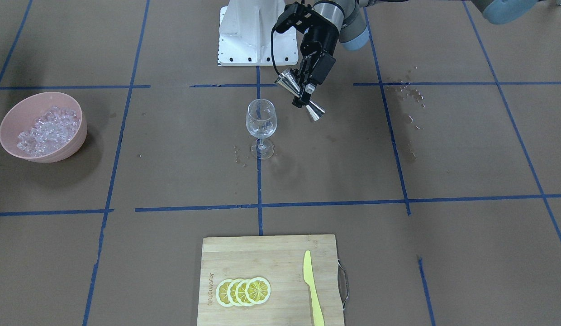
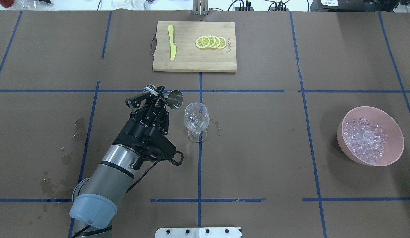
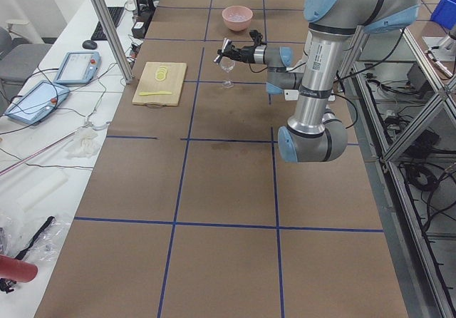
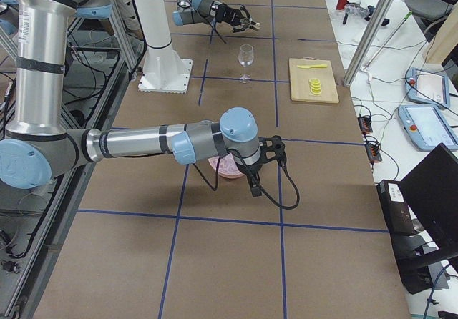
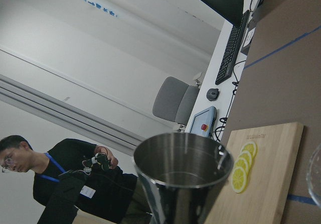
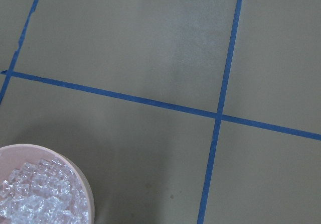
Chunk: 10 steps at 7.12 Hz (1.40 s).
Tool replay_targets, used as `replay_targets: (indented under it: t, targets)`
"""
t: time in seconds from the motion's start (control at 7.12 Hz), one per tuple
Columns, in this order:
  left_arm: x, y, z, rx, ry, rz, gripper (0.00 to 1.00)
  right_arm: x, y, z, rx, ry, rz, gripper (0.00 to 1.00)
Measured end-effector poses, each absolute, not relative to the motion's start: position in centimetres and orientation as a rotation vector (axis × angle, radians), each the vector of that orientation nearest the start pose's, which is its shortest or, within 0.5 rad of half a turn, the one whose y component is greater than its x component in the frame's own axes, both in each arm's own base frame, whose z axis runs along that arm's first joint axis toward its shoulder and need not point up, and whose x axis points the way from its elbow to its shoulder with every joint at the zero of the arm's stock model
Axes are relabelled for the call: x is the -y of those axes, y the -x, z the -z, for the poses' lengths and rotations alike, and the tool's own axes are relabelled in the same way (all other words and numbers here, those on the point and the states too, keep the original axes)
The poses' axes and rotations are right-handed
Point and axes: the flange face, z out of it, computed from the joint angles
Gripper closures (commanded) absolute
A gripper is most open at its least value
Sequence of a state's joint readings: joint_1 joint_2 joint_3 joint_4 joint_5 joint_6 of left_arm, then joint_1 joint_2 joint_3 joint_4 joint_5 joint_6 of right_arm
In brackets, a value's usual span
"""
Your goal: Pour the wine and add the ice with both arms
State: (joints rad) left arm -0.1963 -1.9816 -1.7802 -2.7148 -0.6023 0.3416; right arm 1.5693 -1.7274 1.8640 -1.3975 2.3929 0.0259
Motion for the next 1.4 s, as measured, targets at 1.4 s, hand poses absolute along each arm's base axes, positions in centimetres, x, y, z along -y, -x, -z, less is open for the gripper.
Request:
replay_targets:
  t: [1.4]
  targets:
    - [30.1, -30.6, -41.8, -0.850, -1.498, -0.017, 1.00, 43.9, -5.9, -55.8, 0.824, -0.290, 0.108, 0.00]
